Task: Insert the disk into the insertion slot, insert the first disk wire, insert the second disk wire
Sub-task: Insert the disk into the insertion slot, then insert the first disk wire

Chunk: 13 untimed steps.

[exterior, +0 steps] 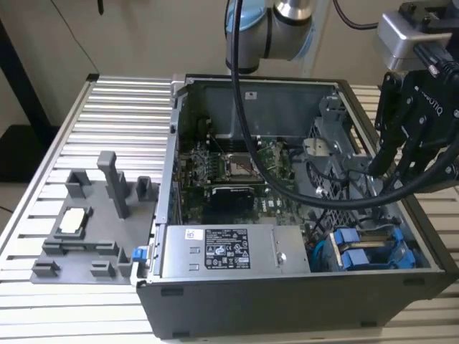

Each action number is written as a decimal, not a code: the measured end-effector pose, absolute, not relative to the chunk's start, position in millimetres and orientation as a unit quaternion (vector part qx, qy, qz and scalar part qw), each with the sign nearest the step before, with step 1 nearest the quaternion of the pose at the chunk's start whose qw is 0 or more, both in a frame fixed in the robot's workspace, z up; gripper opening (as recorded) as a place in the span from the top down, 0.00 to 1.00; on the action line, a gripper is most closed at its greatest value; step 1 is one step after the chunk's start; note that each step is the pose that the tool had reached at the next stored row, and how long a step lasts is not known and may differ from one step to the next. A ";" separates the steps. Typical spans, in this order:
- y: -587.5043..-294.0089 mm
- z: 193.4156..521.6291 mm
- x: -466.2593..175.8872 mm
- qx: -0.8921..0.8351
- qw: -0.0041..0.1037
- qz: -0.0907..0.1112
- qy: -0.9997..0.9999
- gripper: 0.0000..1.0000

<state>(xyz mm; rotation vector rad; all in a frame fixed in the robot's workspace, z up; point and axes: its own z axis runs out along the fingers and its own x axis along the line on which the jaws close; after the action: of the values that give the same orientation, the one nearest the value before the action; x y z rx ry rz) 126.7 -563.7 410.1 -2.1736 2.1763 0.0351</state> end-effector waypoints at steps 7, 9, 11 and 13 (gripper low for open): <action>-563.7 409.7 126.1 -0.709 0.079 -0.029 0.700 0.59; -563.1 408.8 126.1 -0.709 0.084 -0.034 0.699 0.59; -562.1 407.2 126.1 -0.713 0.087 -0.035 0.695 0.59; -561.6 405.4 126.1 -0.721 0.090 -0.038 0.686 0.59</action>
<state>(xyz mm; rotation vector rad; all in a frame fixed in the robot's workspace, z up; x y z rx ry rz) 126.1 -561.6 405.4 -2.1425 2.0403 -0.1119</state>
